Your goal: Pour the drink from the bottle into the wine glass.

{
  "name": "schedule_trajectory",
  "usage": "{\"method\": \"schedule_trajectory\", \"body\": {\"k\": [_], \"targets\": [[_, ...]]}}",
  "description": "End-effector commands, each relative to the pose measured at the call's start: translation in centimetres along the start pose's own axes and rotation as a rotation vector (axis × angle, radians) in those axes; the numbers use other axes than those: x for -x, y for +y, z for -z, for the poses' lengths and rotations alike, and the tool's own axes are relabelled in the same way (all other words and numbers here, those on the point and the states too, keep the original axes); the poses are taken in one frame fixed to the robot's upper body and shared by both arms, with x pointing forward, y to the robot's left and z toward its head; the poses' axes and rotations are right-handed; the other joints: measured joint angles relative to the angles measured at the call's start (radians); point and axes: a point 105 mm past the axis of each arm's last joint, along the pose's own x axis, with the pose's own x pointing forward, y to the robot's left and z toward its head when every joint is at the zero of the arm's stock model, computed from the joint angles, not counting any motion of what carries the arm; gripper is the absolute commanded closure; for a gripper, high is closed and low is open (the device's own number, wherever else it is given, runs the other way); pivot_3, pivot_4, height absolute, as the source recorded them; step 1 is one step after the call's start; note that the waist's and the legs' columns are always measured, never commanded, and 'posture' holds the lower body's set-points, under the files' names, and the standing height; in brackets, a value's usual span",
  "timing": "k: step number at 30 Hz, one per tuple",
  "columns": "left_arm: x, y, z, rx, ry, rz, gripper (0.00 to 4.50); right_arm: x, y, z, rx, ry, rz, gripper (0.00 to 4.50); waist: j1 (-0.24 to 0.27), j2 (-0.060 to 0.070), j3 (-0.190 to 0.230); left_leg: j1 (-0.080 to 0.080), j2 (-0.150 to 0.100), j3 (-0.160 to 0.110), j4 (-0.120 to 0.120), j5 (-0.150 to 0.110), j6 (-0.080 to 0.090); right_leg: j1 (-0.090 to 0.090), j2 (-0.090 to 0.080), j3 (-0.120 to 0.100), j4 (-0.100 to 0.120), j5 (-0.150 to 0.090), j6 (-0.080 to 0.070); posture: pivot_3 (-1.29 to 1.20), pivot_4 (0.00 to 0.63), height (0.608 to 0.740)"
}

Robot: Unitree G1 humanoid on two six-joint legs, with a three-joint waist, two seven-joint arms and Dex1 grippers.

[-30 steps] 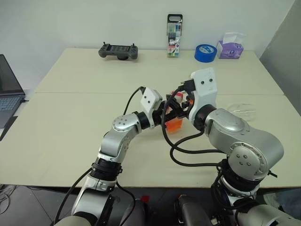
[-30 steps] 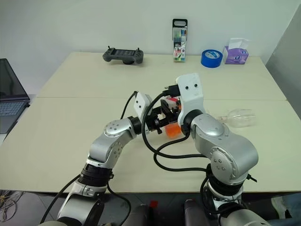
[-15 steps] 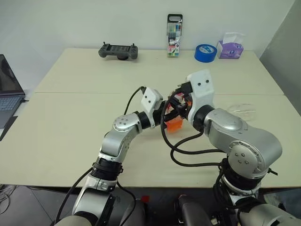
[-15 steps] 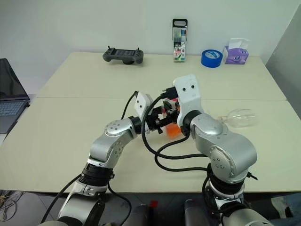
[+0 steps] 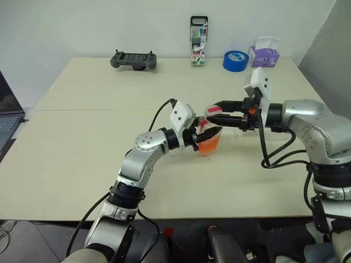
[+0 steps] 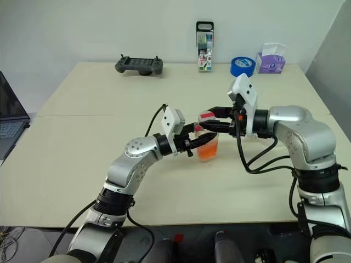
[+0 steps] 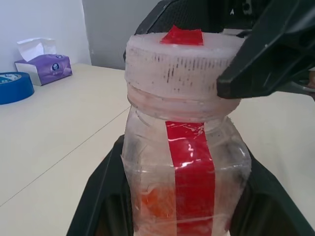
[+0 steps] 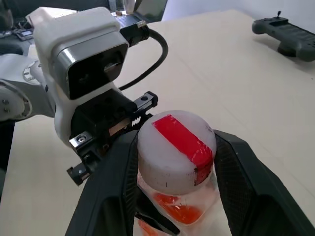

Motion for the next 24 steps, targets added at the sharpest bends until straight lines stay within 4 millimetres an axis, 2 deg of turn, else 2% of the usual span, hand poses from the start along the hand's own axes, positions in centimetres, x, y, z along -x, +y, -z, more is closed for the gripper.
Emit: {"method": "schedule_trajectory", "body": {"k": [1,6,7,8,12,13,17,20,24], "targets": [[0.7,2.0,-2.2,-0.052,-0.069,-0.097,2.69,-1.1,1.3,0.0,0.058,0.015,-0.093,2.64,0.003,0.000,0.000,0.000,0.000,0.000,0.000,0.000,0.000,0.000,0.000,0.000,0.000,0.000,0.000,0.00,0.150,0.740],[0.5,1.9,-2.2,-0.051,-0.068,-0.091,2.69,-0.7,2.1,-1.2,0.069,-0.043,-0.052,2.64,0.016,0.000,0.000,-0.002,-0.001,-0.002,0.000,0.000,0.000,0.000,-0.002,0.000,-0.001,0.000,0.000,0.00,0.150,0.740],[0.5,1.9,-2.1,-0.051,-0.068,-0.090,2.69,-0.7,2.2,-1.3,0.071,-0.047,-0.034,1.92,0.017,0.000,0.000,-0.002,-0.002,-0.002,0.000,0.000,0.000,0.000,-0.003,0.000,-0.001,0.000,0.000,0.00,0.150,0.740],[0.5,1.9,-2.1,-0.050,-0.067,-0.086,2.69,-0.7,2.3,-1.3,0.075,-0.043,-0.016,1.69,0.018,0.000,0.000,-0.003,-0.002,-0.003,0.001,0.000,0.000,-0.001,-0.005,0.000,-0.002,0.000,0.000,0.00,0.150,0.740],[0.1,1.9,-1.9,-0.048,-0.065,-0.082,2.70,-0.4,2.6,-1.2,0.058,-0.056,0.071,0.16,0.021,0.000,0.000,-0.003,-0.004,-0.003,0.001,0.000,-0.001,0.000,-0.010,0.000,-0.002,0.000,0.000,0.00,0.150,0.740],[0.1,1.9,-1.8,-0.048,-0.065,-0.080,2.70,-0.4,2.5,-1.2,0.060,-0.053,0.090,0.00,0.020,0.000,0.000,-0.003,-0.004,-0.003,0.001,0.000,-0.001,0.000,-0.010,0.000,-0.002,0.000,0.000,0.00,0.150,0.740],[-0.3,1.8,-1.9,-0.044,-0.072,-0.071,2.70,-0.1,1.5,-0.5,0.070,-0.026,0.258,0.00,0.020,0.000,0.000,-0.002,-0.004,-0.003,0.001,0.000,-0.001,0.000,-0.010,-0.001,-0.001,0.000,0.000,0.00,0.150,0.740],[-0.4,1.7,-1.8,-0.040,-0.072,-0.062,2.70,0.5,0.0,-1.3,0.004,-0.107,0.465,0.00,0.015,0.000,0.000,-0.002,-0.003,-0.003,0.001,0.000,-0.001,0.000,-0.010,0.000,0.000,0.000,0.000,0.00,0.150,0.740],[-0.6,1.5,-1.5,-0.040,-0.067,-0.051,2.70,0.7,0.0,-0.7,-0.069,-0.134,0.585,0.00,0.019,0.000,0.000,-0.002,-0.003,-0.004,0.001,0.001,-0.001,-0.001,-0.009,-0.001,0.000,0.000,0.000,0.00,0.150,0.740]]}}
